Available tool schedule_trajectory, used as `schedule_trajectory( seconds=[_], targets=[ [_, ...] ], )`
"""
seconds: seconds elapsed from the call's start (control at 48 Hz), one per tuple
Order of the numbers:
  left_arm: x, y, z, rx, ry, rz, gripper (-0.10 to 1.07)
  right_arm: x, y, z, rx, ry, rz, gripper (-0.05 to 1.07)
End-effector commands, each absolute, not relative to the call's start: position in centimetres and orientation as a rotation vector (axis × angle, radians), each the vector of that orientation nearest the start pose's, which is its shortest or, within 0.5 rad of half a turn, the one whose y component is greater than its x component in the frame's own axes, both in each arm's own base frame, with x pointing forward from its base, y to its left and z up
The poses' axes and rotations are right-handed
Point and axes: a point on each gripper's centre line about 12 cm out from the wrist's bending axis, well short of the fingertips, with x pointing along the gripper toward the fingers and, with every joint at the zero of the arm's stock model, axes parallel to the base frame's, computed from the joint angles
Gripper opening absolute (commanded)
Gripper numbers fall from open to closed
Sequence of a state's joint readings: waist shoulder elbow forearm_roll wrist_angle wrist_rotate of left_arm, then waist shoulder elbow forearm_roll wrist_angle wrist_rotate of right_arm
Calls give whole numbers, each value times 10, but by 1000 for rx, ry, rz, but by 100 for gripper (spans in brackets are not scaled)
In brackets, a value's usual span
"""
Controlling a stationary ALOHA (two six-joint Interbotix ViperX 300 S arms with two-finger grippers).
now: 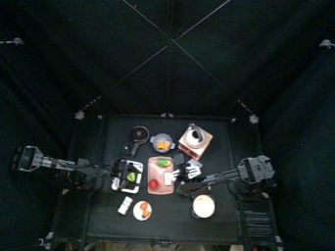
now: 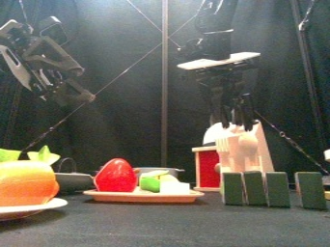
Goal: Grab cleaver
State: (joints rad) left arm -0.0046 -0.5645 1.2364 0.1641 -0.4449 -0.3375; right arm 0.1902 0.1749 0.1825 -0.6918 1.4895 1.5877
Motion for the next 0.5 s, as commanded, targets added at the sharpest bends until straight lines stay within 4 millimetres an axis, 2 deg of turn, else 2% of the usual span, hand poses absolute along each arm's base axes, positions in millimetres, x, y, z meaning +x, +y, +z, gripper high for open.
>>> schedule_trajectory(
  seconds=[0.0, 0.292, 0.479],
  targets=[
    [242, -9, 203, -193, 220, -54, 98, 371, 3, 230, 352, 930, -1319, 58],
    [242, -9, 203, -194, 220, -53, 98, 368, 18, 244, 197, 930, -1198, 58],
    [242, -9, 203, -194, 220, -53, 98, 364, 34, 244, 133, 933, -1122, 58]
  ],
)
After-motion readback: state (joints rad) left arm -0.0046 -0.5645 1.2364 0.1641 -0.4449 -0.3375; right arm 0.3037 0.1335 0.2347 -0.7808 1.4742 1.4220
